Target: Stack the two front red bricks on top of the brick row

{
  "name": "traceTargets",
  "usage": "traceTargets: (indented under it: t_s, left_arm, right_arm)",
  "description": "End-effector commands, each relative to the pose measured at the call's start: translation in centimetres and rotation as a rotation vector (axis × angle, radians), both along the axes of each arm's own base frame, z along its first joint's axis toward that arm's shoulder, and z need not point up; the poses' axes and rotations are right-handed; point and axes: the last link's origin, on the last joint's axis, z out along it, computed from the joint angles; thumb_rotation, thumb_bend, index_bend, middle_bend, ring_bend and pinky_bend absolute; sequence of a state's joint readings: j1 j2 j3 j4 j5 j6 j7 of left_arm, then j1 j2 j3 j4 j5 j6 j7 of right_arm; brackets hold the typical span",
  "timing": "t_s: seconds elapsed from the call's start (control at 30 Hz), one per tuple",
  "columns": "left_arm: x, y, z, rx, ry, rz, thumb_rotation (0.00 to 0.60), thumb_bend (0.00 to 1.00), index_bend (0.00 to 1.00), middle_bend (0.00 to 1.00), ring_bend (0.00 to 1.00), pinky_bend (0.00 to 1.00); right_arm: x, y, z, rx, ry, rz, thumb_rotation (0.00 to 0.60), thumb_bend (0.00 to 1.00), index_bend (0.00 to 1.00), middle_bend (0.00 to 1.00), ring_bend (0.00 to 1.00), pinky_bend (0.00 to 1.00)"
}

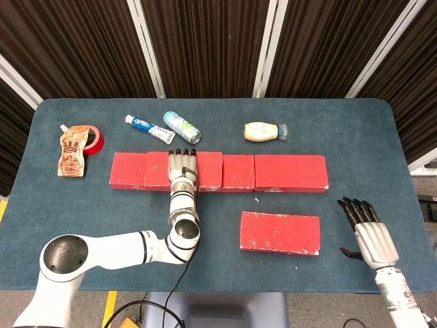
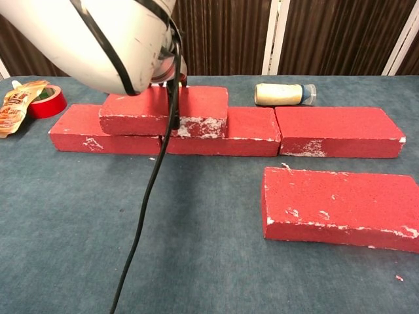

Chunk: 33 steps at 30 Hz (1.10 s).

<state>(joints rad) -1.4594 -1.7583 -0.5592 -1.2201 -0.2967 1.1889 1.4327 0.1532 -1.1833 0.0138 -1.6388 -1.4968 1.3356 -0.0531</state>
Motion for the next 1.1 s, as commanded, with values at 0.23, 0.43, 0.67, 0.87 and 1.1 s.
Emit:
traceTargets:
  t_s: [0.23,0.43,0.67,0.87,1.1]
  left_arm:
    - [0.4,0.3,-0.3,0.005,0.004,0.005,0.6,0.22,0.0,0.03,0.03,0.1]
    - [0.1,0.8,-0.3,0.01,0.01,0.024,0.6,0.22,0.0,0.03,0.02,0.1]
    - [0.4,0.9,-0.3,0.011,0.012,0.018,0.6,0.22,0.0,0.02,0.02,0.09]
    - [0.1,1.0,-0.4,0.008,0.027,0.029,0.6,0.22,0.0,0.0,0.0,0.08]
    - [0.3,1.0,-0.6,0.009,0.007,0.028,0.6,0.22,0.0,0.0,0.0,0.08]
  right_arm:
    - [0.0,0.0,0.0,0.001,0.0,0.001,0.6,0.0,0.11,0.14,0.04,0.0]
    - [0.0,0.0,-0.2,0.006,0.005,-0.001,0.6,0.0,0.11,0.14,0.04,0.0]
    - [0.0,0.0,-0.4,0.013,0.008,-0.002,0.6,0.0,0.11,0.14,0.04,0.0]
    - [0.0,0.0,-0.2,0.005,0.005,-0.002,0.6,0.0,0.11,0.14,0.04,0.0]
    - [0.0,0.0,-0.3,0.008,0.005,0.0,0.6,0.0,0.11,0.14,0.04,0.0]
